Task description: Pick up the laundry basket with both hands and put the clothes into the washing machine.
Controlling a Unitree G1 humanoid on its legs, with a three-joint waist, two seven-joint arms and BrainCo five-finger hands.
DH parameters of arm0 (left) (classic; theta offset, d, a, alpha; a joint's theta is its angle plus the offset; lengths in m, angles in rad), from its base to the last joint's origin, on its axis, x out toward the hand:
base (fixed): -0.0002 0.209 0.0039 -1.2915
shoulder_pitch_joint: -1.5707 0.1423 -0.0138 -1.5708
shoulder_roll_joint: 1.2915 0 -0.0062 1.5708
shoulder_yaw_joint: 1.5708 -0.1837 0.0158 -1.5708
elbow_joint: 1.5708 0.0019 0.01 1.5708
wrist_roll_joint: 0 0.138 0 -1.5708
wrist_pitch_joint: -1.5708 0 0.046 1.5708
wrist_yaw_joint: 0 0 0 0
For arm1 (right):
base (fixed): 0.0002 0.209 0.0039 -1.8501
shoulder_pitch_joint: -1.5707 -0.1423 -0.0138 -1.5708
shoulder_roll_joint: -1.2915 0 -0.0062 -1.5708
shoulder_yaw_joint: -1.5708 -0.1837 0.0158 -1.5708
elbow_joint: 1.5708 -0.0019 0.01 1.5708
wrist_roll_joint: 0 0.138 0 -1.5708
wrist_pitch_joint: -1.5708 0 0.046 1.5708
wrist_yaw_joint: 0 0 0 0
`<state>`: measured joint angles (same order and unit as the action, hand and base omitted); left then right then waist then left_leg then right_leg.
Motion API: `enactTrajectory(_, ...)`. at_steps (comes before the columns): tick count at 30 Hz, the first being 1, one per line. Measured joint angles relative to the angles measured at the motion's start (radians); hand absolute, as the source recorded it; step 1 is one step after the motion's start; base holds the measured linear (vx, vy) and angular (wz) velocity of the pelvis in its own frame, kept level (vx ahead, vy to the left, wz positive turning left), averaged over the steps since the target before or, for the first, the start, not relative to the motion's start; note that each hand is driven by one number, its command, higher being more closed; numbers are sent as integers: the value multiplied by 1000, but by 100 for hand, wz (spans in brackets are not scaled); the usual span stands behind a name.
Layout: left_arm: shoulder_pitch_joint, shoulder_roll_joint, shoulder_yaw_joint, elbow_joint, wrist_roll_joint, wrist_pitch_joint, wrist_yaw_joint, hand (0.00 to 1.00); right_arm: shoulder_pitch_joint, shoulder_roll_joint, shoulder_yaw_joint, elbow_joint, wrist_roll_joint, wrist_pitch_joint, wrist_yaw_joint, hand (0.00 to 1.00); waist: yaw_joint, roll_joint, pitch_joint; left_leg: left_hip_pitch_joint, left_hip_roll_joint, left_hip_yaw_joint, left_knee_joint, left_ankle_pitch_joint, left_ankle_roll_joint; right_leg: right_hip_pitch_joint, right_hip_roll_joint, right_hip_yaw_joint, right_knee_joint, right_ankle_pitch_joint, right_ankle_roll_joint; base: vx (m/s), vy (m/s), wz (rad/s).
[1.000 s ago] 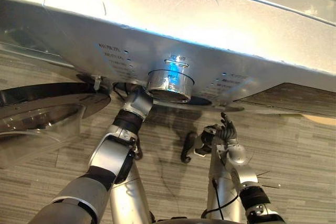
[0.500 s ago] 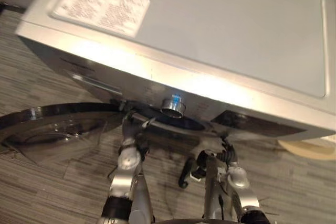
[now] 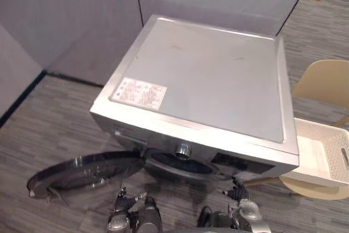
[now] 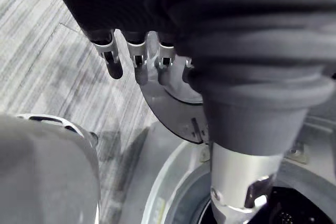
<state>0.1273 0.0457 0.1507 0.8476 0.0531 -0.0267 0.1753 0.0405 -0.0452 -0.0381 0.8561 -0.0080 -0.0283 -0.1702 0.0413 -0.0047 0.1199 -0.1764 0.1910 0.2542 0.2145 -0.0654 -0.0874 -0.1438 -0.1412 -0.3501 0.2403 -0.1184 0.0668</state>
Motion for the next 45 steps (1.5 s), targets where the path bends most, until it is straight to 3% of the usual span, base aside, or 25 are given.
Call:
enactTrajectory(3,-40,18,-3,48,1,4,0,0,-17,-4,9,63,-2,1,0,0,-2,-6,9,-5,-22,-16,25,5,4,-17,-12,31,62,11,-2,17,74,-5)
enactTrajectory(4,-51,20,-3,47,2,6,0,0,-24,-1,21,65,-2,1,-1,0,3,-22,19,-12,-43,-58,36,-8,33,-26,-18,74,92,25,4,-57,82,-7)
enactTrajectory(5,-51,18,-3,47,2,7,0,0,-25,-3,25,66,-2,0,0,0,8,-10,13,-14,-50,-79,26,-20,52,-17,-8,94,63,33,21,-93,70,-10)
enactTrajectory(6,-49,20,0,49,2,5,1,0,-35,-6,24,69,-2,0,-1,0,11,5,11,-13,-37,-78,15,-22,47,-23,-10,123,129,-17,43,-95,45,27)
enactTrajectory(7,-59,26,-2,45,2,0,3,0,-42,1,26,72,-1,0,-3,0,-1,-17,23,-29,-66,-87,51,-14,48,-58,-51,186,357,-122,63,-47,17,45)
enactTrajectory(9,-64,40,-6,38,1,1,7,0,-42,9,51,79,0,0,0,0,8,-46,26,-57,-92,-106,92,-14,48,-45,-62,231,498,-156,64,-67,-63,46)
enactTrajectory(10,-60,37,0,33,0,1,10,0,-62,9,53,81,0,-1,-1,0,25,-46,30,-83,-90,-109,124,-14,48,-33,-45,249,453,-174,67,-174,-108,7)
enactTrajectory(12,-61,-5,3,19,-8,-1,33,0,-131,-11,54,75,0,-10,-14,0,43,0,44,-153,-51,-119,117,29,42,3,22,240,255,-206,33,-248,-90,-12)
enactTrajectory(13,-67,-6,-3,18,-13,-2,38,0,-139,-13,54,67,0,-12,-23,0,49,4,44,-171,-50,-122,97,53,37,10,28,225,199,-211,23,-295,-97,5)
enactTrajectory(15,-91,-37,-34,24,-18,-2,46,0,-157,-33,51,72,0,-21,-40,0,47,68,73,-196,-23,-167,26,135,16,26,79,179,94,-157,-17,-414,-123,37)
enactTrajectory(16,-80,-41,-45,24,-23,-6,46,0,-135,-25,45,72,2,-13,-48,0,51,71,71,-145,-12,-182,-108,217,10,17,97,146,104,-140,-38,-483,-127,67)
enactTrajectory(17,-80,-35,-64,25,-22,-5,45,0,-125,-15,27,71,3,-12,-49,0,38,61,77,-141,-20,-176,-127,190,-7,13,79,115,99,-138,-52,-424,-125,75)
enactTrajectory(19,-88,-23,-74,17,-21,-8,44,0,-112,-14,-6,70,4,-11,-53,0,24,31,85,-159,-50,-170,4,178,8,2,32,98,94,-123,-61,-217,-1,52)
enactTrajectory(20,-87,-24,-85,18,-20,-9,45,0,-100,-31,-5,70,6,-11,-53,0,24,24,79,-173,-54,-171,157,93,7,-18,16,97,84,-93,-54,-152,87,15)
enactTrajectory(22,-87,-23,-100,28,-17,-9,45,0,-93,-39,-6,73,7,-9,-53,0,26,46,74,-159,-35,-173,272,-22,8,-28,13,100,69,-61,-32,-136,202,2)
enactTrajectory(24,-84,-23,-104,46,-2,-7,46,0,-90,-41,-16,84,7,-7,-49,0,23,54,69,-87,-37,-166,189,-77,8,-10,18,106,35,-32,-4,-86,217,-5)
enactTrajectory(25,-84,-20,-106,49,-1,-5,46,0,-91,-33,-24,91,7,-7,-47,0,19,51,65,-57,-47,-164,129,-81,12,2,17,106,11,-20,7,-77,186,20)
enactTrajectory(26,-78,-2,-125,48,0,-5,46,0,-87,-10,-41,107,8,-7,-46,0,1,18,38,-8,-107,-158,-22,-17,34,22,-15,102,-62,22,28,-81,215,28)
enactTrajectory(30,-78,9,-166,48,39,-5,48,0,-67,-11,-44,112,8,-7,-47,0,-8,33,13,25,-160,-170,-90,16,55,63,-51,94,-131,62,51,-54,153,19)
enactTrajectory(33,-71,37,-234,-4,72,2,51,0,-50,-2,-44,112,8,-7,-47,0,-29,30,7,54,-174,-182,-124,30,62,92,-55,83,-161,67,57,16,40,16)
enactTrajectory(37,-107,80,-333,-232,209,-11,88,0,-44,-2,-43,115,8,-12,-48,0,-30,16,-19,72,-176,-187,-178,64,73,109,-47,74,-205,96,59,82,-12,2)
enactTrajectory(40,-184,102,-344,-318,261,-27,113,0,-52,-2,-42,146,7,-14,-49,0,-34,13,-21,81,-179,-189,-190,71,74,125,-37,70,-233,108,55,93,-20,-2)
enactTrajectory(45,-345,188,-315,-358,294,-28,178,0,-56,-4,-41,154,2,-11,-50,0,-63,12,-23,91,-167,-191,-249,94,65,124,-17,61,-265,115,45,66,-40,1)
